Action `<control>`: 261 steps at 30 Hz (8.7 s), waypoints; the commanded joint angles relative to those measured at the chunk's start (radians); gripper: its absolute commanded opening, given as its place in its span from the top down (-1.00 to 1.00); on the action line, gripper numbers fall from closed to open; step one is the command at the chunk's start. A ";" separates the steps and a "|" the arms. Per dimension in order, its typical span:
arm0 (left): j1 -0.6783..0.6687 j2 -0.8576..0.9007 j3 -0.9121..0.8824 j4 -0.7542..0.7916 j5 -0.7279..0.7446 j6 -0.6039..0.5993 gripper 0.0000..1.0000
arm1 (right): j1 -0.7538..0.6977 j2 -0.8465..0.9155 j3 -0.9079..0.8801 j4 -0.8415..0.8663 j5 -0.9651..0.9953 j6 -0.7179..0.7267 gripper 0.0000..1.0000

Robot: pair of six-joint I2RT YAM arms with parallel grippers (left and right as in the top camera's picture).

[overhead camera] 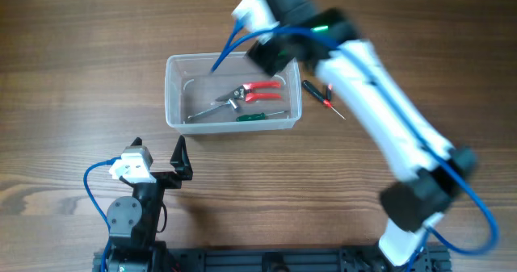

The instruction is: Pack container

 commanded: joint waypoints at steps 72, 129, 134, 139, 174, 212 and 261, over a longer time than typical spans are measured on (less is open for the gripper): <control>0.006 -0.002 -0.004 -0.001 -0.003 -0.009 -0.99 | 0.026 -0.056 -0.030 0.037 -0.383 -0.454 0.91; 0.006 -0.002 -0.004 -0.001 -0.003 -0.009 -0.99 | -0.322 0.179 -0.364 -0.006 -0.277 0.154 -0.14; 0.006 -0.002 -0.004 -0.001 -0.003 -0.009 -1.00 | -0.319 0.191 -0.430 0.071 -0.288 0.110 -0.11; 0.006 -0.002 -0.004 -0.001 -0.003 -0.009 -1.00 | -0.319 0.192 -0.497 0.179 -0.288 0.100 -0.12; 0.006 -0.002 -0.004 -0.001 -0.003 -0.009 -0.99 | -0.318 0.192 -0.758 0.394 0.063 0.164 0.90; 0.006 -0.002 -0.004 -0.001 -0.003 -0.009 -1.00 | 0.177 0.286 -0.185 0.259 -0.201 -0.332 0.91; 0.006 -0.002 -0.004 -0.001 -0.003 -0.009 -0.99 | -0.159 -0.867 -0.177 -0.054 0.018 0.127 -0.99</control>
